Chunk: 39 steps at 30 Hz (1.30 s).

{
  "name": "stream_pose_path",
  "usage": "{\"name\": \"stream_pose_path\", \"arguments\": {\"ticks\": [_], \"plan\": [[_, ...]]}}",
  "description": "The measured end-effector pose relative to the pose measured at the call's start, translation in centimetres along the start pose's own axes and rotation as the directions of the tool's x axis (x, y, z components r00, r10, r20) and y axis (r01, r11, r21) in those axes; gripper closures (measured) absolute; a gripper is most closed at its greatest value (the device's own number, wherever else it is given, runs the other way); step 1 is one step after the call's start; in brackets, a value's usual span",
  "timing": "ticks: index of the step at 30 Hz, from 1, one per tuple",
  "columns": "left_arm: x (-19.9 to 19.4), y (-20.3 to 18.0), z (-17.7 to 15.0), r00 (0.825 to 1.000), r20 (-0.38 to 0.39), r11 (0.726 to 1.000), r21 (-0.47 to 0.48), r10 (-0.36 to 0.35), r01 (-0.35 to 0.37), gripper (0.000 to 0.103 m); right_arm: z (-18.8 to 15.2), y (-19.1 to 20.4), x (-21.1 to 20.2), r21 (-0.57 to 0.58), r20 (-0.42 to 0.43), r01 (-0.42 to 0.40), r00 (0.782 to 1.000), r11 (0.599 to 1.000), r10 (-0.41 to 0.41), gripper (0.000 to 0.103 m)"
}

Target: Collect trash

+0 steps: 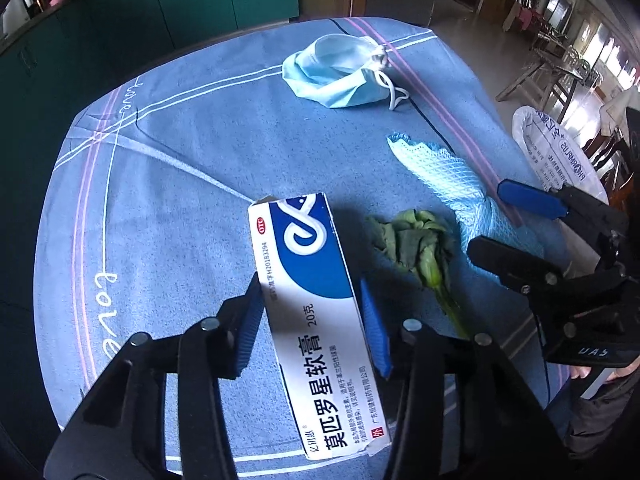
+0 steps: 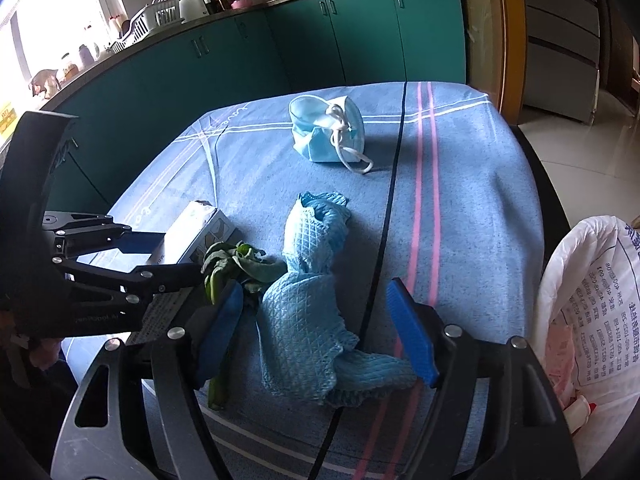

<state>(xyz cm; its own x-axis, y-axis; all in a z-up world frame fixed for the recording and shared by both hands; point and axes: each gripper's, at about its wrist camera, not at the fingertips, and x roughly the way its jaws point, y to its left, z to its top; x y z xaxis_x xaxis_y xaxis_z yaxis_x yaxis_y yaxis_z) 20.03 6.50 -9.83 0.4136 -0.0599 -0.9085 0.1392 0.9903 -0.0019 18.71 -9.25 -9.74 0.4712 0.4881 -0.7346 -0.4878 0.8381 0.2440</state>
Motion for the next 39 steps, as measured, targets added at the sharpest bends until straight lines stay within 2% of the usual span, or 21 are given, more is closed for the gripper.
{"name": "stream_pose_path", "arguments": {"ticks": [4, 9, 11, 14, 23, 30, 35, 39], "plan": [[-1.3, 0.4, 0.1, 0.997, 0.063, 0.999, -0.018, 0.032, -0.031, 0.056, 0.0, 0.2, 0.1, -0.006, -0.001, -0.001, 1.0, 1.0, 0.001, 0.03], [-3.1, 0.8, 0.2, 0.987, 0.152, 0.998, -0.056, 0.045, -0.037, 0.056, -0.1, 0.6, 0.3, -0.019, 0.0, 0.017, 1.0, 1.0, -0.017, 0.031], [-3.6, 1.0, 0.2, 0.983, 0.177, 0.997, -0.068, 0.045, -0.034, 0.056, -0.1, 0.6, 0.5, -0.018, -0.008, 0.002, 1.0, 1.0, -0.003, 0.049], [-4.2, 1.3, 0.3, 0.979, 0.201, 0.996, -0.088, 0.038, -0.02, 0.056, -0.2, 0.7, 0.4, -0.014, -0.006, -0.021, 1.0, 1.0, 0.021, 0.067], [-5.2, 1.5, 0.5, 0.968, 0.245, 0.994, -0.108, 0.047, -0.021, 0.056, 0.3, 0.7, -1.6, -0.016, 0.072, -0.044, 0.996, 0.999, 0.045, 0.068], [-5.4, 1.4, 0.4, 0.965, 0.257, 0.994, -0.102, 0.053, -0.027, 0.056, 0.4, 0.5, -1.6, -0.01, 0.071, -0.042, 0.997, 0.999, 0.043, 0.068], [-5.8, 1.1, 0.3, 0.958, 0.275, 0.994, -0.089, 0.079, -0.056, 0.056, 0.4, 0.3, -1.7, -0.003, 0.074, -0.039, 0.997, 0.999, 0.039, 0.068], [-6.4, 1.1, 0.1, 0.953, 0.297, 0.995, -0.092, 0.067, -0.041, 0.056, 0.5, 0.3, -2.5, -0.007, 0.095, -0.041, 0.995, 0.999, 0.042, 0.068]]}}
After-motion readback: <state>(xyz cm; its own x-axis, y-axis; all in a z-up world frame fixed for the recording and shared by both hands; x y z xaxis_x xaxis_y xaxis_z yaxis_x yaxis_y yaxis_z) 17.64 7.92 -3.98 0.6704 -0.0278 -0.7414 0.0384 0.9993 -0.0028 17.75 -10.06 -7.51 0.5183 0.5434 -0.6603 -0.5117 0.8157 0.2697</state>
